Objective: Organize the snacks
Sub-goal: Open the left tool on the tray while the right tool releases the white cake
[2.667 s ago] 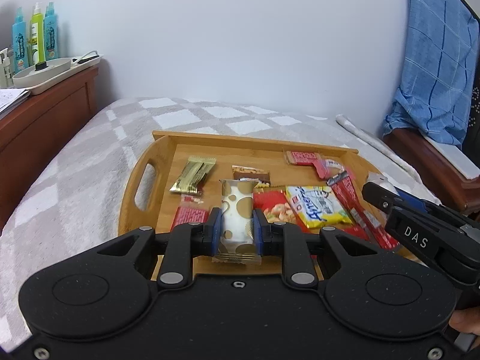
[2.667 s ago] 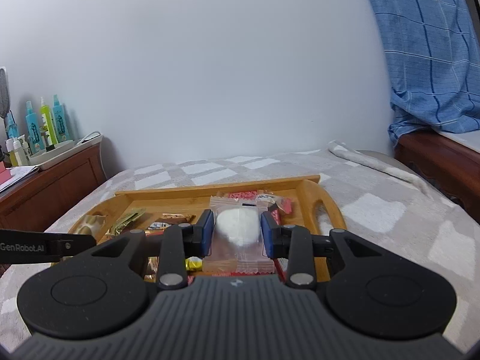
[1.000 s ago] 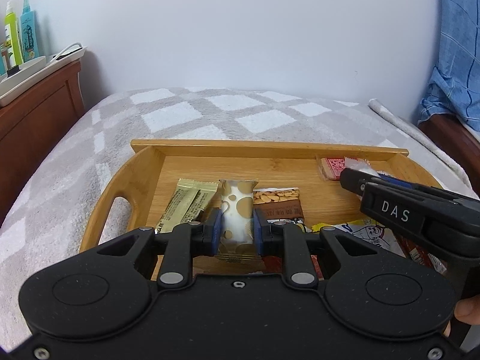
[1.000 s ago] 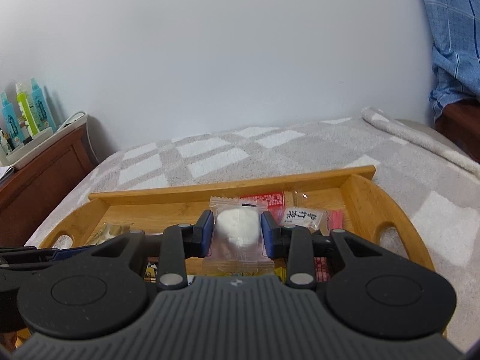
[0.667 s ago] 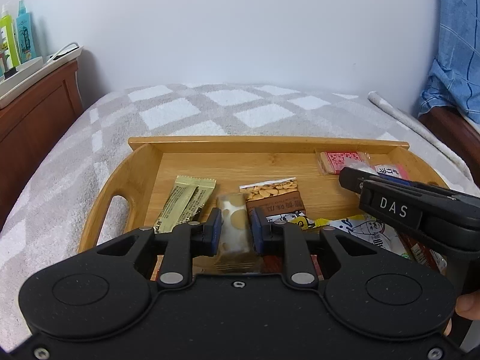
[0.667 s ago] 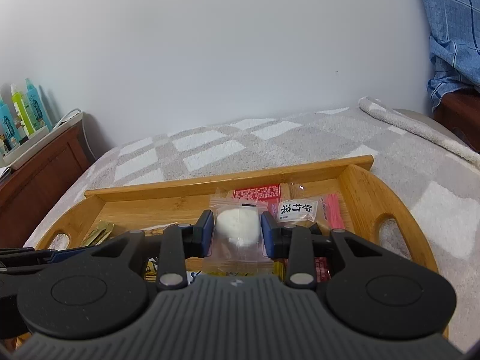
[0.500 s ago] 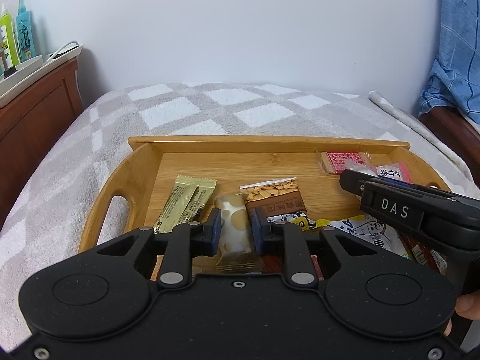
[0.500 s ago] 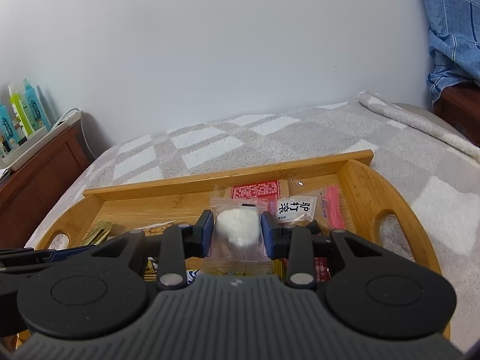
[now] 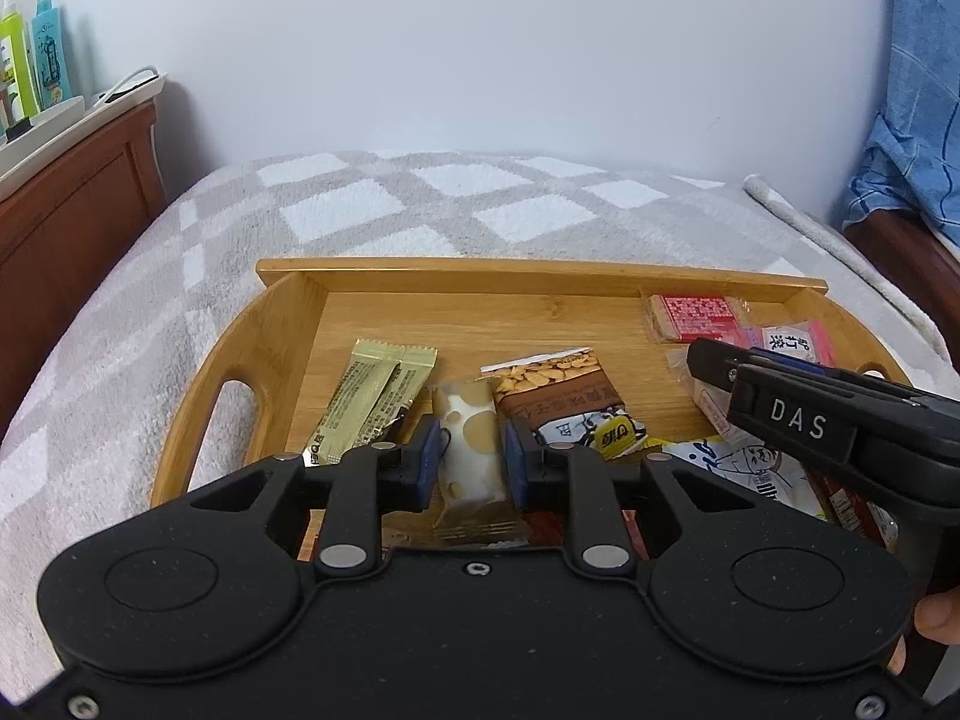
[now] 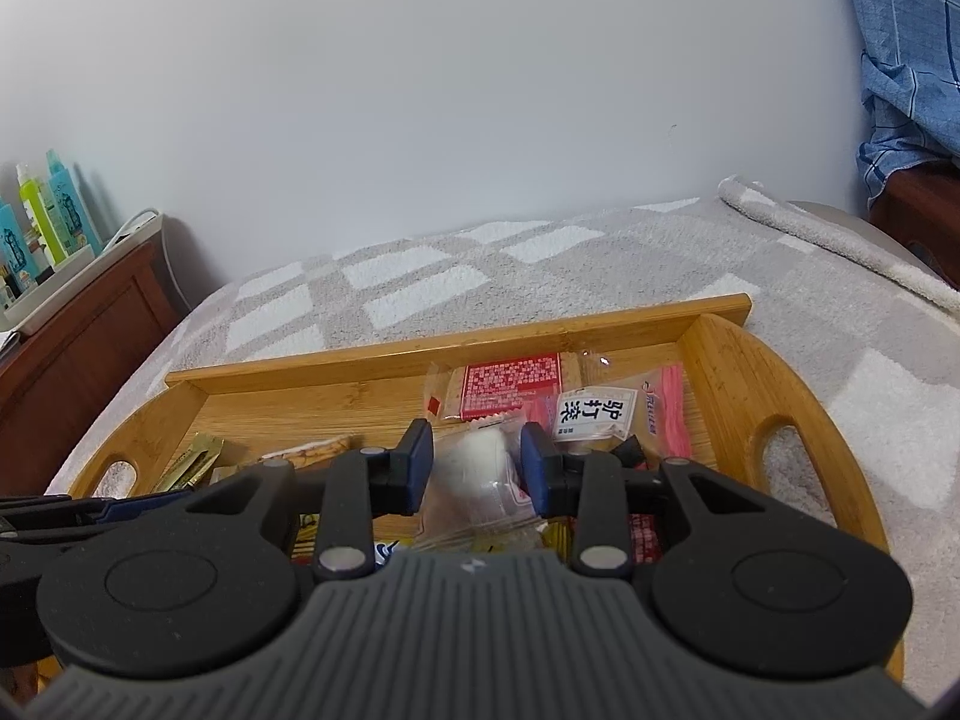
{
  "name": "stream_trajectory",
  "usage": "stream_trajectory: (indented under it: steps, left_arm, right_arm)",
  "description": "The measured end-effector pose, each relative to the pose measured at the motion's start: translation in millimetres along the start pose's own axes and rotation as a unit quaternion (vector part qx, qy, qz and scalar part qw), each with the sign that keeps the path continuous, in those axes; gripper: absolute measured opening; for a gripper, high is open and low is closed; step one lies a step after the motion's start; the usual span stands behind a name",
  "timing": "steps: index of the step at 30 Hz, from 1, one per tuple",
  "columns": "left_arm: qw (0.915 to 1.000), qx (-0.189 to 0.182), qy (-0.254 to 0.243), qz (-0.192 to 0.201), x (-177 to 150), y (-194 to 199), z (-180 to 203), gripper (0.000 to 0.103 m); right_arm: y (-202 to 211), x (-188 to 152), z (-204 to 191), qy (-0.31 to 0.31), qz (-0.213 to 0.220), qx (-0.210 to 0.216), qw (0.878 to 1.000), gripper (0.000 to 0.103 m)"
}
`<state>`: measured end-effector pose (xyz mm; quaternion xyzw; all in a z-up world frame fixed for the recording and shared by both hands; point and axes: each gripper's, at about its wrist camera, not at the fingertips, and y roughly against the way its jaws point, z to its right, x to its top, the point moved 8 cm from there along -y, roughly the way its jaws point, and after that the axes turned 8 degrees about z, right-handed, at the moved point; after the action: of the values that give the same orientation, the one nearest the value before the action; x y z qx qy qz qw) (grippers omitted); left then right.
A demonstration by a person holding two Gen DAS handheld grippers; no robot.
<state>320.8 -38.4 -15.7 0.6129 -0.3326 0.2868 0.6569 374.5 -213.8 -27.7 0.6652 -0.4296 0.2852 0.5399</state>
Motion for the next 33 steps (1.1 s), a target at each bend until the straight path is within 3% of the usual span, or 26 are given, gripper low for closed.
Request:
stream_trajectory:
  steps: [6,11,16,24,33]
  left_arm:
    - [1.0000,0.001,-0.003,0.001,0,-1,0,0.022]
    - [1.0000,0.001,0.003,-0.008,-2,-2,-1,0.035]
    - [0.9999,0.007,0.005,-0.015,-2,-2,-4,0.041]
    - [0.9999,0.015,0.000,-0.006,2,12,-4,0.052]
    - [0.9999,0.013,-0.002,0.002,5,26,-2,0.068]
  right_arm:
    - [0,0,1,-0.005,0.002,0.003,1.000,0.045]
    - [2,1,1,-0.010,0.007,0.009,1.000,0.046]
    - [6,4,1,-0.008,0.018,0.011,1.000,0.058]
    - [20,9,-3,0.013,0.045,0.005,0.999,0.059]
    - [38,19,5,0.011,0.068,-0.002,0.998,0.068]
